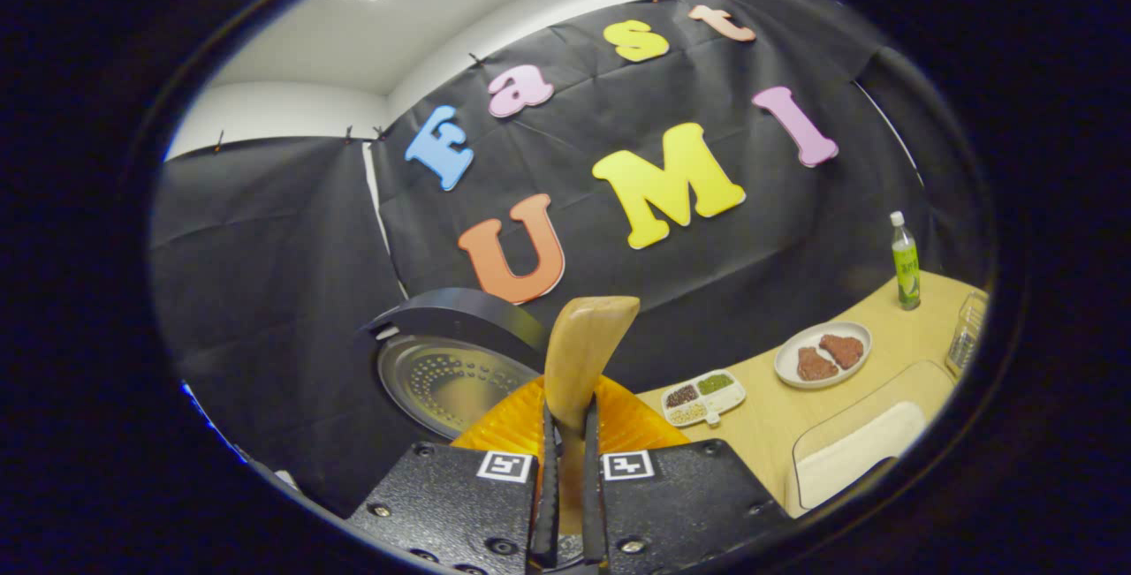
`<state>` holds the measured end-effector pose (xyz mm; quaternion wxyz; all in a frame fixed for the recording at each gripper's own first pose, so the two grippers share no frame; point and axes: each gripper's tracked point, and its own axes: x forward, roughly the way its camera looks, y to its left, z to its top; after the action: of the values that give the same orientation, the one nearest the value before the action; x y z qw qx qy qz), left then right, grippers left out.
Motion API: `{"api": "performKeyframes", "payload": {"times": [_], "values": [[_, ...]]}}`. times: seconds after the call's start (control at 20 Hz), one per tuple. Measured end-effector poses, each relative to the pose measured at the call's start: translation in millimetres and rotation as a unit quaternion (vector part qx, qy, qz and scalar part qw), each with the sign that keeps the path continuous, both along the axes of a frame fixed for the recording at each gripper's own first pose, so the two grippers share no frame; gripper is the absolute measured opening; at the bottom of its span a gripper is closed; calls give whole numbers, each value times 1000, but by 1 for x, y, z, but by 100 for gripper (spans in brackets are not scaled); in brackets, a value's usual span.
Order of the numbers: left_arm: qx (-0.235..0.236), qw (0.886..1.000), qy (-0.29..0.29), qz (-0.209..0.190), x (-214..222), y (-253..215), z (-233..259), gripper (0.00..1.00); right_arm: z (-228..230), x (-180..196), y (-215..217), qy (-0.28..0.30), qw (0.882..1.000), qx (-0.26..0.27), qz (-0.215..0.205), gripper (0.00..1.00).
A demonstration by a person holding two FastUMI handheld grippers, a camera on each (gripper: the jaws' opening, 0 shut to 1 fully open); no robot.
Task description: Close the left gripper, press the button to open the rice cooker; take a wooden spoon from the chopstick holder with the right hand, scoop a spoonful of rice and pour it into the rice cooker, then put the wooden spoon back into the chopstick holder.
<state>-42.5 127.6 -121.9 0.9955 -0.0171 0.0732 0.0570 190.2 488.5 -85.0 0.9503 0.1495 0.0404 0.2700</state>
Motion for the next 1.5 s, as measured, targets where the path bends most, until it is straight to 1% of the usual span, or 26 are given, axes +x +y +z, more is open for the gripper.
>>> {"api": "performKeyframes", "payload": {"times": [0.2, 0.4, 0.5, 0.6, 0.8, 0.95, 1.05, 1.15, 1.25, 1.35, 1.5], "values": [[8, 1000, -1, -2, 0, -1, 0, 95, 8, -18, 11, -53, 997, -46, 11, 16], [6, 1000, -10, -7, -1, -2, 5, 95, 5, -29, 27, -87, 991, -94, 27, 16], [4, 1000, -10, -10, 0, -4, 6, 94, 4, -33, 30, -106, 987, -118, 29, 16], [8, 1000, -8, -9, 0, -4, 4, 95, 0, -37, 34, -126, 980, -152, 29, 16], [12, 1000, -4, -9, 1, -6, 2, 95, 1, -51, 43, -185, 959, -213, 34, 16], [17, 1000, 1, -8, 3, -8, -1, 95, -3, -55, 47, -203, 948, -244, 40, 16], [28, 1000, 3, -9, 3, -10, -3, 95, -5, -58, 46, -215, 940, -262, 39, 16], [34, 999, 7, -18, 5, -15, -7, 95, -15, -57, 50, -211, 934, -284, 57, 16], [35, 999, 10, -23, 8, -19, -8, 95, -18, -51, 39, -207, 932, -291, 57, 16], [39, 999, 9, -27, 8, -24, -4, 94, -9, -45, 23, -209, 933, -290, 42, 16], [44, 998, 13, -32, 10, -28, -8, 94, -3, -31, -10, -197, 939, -280, 22, 16]]}}
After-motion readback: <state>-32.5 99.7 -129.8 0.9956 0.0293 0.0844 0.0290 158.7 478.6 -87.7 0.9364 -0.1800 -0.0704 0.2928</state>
